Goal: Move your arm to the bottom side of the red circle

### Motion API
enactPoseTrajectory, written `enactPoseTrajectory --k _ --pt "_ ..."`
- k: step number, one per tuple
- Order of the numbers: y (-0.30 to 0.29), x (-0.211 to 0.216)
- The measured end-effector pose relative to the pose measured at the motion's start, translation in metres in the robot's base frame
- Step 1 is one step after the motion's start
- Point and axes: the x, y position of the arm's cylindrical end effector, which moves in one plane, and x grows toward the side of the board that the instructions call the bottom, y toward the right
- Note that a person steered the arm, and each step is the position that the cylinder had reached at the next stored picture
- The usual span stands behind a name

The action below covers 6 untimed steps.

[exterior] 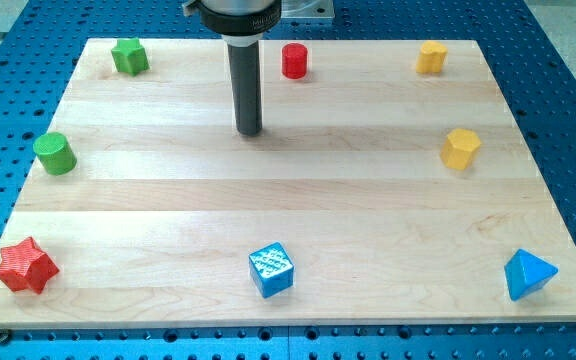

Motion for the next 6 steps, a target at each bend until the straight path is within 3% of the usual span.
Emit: enactPoseTrajectory --k 5,6 --pt "0.000 -0.020" --pt "0.036 -0.022"
